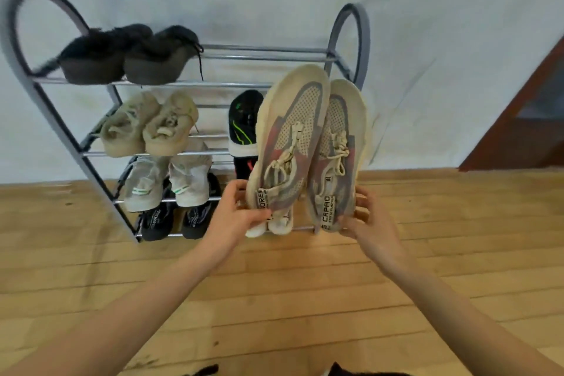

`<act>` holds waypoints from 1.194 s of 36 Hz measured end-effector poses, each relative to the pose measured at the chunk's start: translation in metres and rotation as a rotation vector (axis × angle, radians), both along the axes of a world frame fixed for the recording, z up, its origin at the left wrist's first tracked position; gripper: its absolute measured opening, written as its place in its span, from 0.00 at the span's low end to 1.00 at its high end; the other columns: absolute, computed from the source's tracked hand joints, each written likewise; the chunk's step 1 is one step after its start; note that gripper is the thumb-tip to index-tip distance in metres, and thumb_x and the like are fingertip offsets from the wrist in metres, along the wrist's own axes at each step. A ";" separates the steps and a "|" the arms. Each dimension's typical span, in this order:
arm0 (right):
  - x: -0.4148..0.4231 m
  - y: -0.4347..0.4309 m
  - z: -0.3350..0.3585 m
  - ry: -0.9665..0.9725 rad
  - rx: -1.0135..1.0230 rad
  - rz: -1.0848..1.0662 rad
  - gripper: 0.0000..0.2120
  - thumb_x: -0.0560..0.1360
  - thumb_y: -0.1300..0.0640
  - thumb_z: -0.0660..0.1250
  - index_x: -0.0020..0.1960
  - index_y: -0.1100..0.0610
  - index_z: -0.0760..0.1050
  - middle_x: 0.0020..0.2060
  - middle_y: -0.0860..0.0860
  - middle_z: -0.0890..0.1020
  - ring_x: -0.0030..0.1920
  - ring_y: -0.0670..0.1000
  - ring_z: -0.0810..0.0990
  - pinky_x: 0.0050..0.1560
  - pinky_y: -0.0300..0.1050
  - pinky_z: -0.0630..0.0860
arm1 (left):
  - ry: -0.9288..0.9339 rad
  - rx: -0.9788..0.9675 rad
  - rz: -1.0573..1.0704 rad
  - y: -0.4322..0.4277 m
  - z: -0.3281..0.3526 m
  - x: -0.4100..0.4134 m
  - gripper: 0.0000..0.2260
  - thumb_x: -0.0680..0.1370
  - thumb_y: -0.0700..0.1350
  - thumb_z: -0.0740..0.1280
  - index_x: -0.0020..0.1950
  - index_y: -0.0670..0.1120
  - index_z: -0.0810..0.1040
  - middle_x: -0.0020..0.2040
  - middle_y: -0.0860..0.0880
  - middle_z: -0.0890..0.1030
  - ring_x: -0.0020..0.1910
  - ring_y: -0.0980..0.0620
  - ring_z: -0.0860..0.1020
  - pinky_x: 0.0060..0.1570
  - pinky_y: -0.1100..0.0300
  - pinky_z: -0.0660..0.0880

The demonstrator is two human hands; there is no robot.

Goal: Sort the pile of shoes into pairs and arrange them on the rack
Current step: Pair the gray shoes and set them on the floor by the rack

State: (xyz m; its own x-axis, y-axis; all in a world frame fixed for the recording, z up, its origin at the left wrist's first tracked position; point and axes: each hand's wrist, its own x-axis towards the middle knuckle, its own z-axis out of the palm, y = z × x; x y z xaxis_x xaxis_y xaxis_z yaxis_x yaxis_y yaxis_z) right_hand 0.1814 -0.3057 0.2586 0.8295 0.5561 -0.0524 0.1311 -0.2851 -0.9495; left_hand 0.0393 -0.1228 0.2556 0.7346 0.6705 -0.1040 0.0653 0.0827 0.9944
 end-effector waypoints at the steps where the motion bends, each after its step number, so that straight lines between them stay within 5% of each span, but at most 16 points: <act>1: 0.002 0.003 0.013 -0.030 0.015 0.005 0.23 0.74 0.67 0.68 0.61 0.47 0.65 0.49 0.43 0.76 0.52 0.50 0.79 0.49 0.55 0.82 | -0.027 0.003 -0.003 0.002 0.013 0.002 0.21 0.69 0.32 0.72 0.56 0.48 0.71 0.53 0.47 0.78 0.52 0.48 0.79 0.48 0.54 0.80; 7: 0.014 0.033 0.086 -0.101 0.075 -0.007 0.25 0.75 0.65 0.68 0.68 0.52 0.66 0.55 0.50 0.76 0.51 0.50 0.79 0.40 0.45 0.81 | -0.183 0.004 -0.018 0.012 0.080 0.016 0.20 0.72 0.34 0.71 0.59 0.46 0.70 0.54 0.47 0.78 0.51 0.48 0.82 0.50 0.54 0.80; 11: 0.023 0.057 0.125 -0.103 0.093 0.031 0.27 0.73 0.68 0.66 0.69 0.54 0.66 0.53 0.52 0.76 0.45 0.50 0.81 0.45 0.51 0.82 | -0.204 0.015 0.051 0.027 0.110 0.030 0.22 0.72 0.34 0.71 0.62 0.44 0.68 0.55 0.43 0.78 0.49 0.48 0.82 0.46 0.57 0.81; 17: 0.045 0.105 0.165 -0.030 0.055 0.072 0.29 0.72 0.69 0.65 0.71 0.55 0.67 0.58 0.56 0.79 0.51 0.57 0.82 0.49 0.55 0.82 | -0.191 -0.045 0.155 0.062 0.143 0.049 0.22 0.73 0.33 0.68 0.65 0.42 0.67 0.53 0.45 0.78 0.49 0.48 0.81 0.50 0.53 0.80; 25: 0.062 0.154 0.200 0.100 0.049 0.100 0.10 0.76 0.72 0.59 0.50 0.62 0.75 0.48 0.57 0.81 0.42 0.55 0.82 0.47 0.53 0.81 | 0.011 -0.161 0.123 0.117 0.178 0.066 0.17 0.75 0.31 0.64 0.64 0.37 0.72 0.57 0.41 0.77 0.57 0.41 0.77 0.52 0.48 0.79; 28: 0.068 0.163 0.205 0.158 0.044 0.075 0.10 0.76 0.72 0.57 0.42 0.61 0.73 0.43 0.58 0.79 0.40 0.55 0.81 0.39 0.50 0.82 | 0.076 -0.140 0.108 0.128 0.186 0.070 0.18 0.74 0.32 0.65 0.64 0.39 0.72 0.61 0.40 0.76 0.58 0.41 0.77 0.51 0.46 0.79; 32: 0.079 0.169 0.205 0.155 -0.029 0.047 0.11 0.76 0.71 0.57 0.55 0.65 0.73 0.47 0.59 0.78 0.37 0.55 0.78 0.21 0.43 0.78 | 0.120 -0.158 0.067 0.132 0.194 0.077 0.20 0.76 0.33 0.64 0.67 0.41 0.69 0.64 0.41 0.74 0.60 0.42 0.76 0.45 0.48 0.80; 38: 0.089 0.174 0.199 0.111 -0.061 0.035 0.16 0.77 0.68 0.57 0.63 0.64 0.71 0.39 0.55 0.75 0.37 0.53 0.76 0.21 0.39 0.77 | 0.138 -0.166 0.031 0.135 0.196 0.091 0.17 0.78 0.33 0.62 0.66 0.40 0.68 0.57 0.42 0.74 0.52 0.46 0.77 0.38 0.50 0.78; 43: 0.095 0.176 0.191 0.143 -0.051 0.045 0.14 0.78 0.66 0.57 0.63 0.62 0.70 0.43 0.55 0.76 0.38 0.51 0.75 0.20 0.37 0.75 | 0.161 -0.167 0.036 0.140 0.194 0.097 0.17 0.78 0.34 0.63 0.66 0.39 0.69 0.59 0.41 0.75 0.59 0.44 0.76 0.50 0.48 0.78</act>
State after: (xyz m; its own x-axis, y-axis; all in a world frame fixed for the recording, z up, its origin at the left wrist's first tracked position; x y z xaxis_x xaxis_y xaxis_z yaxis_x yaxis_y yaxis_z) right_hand 0.2767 -0.1295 0.4500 0.7857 0.5862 -0.1975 0.0094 -0.3307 -0.9437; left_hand 0.1362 0.0173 0.4498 0.6753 0.6601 -0.3290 0.2155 0.2500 0.9439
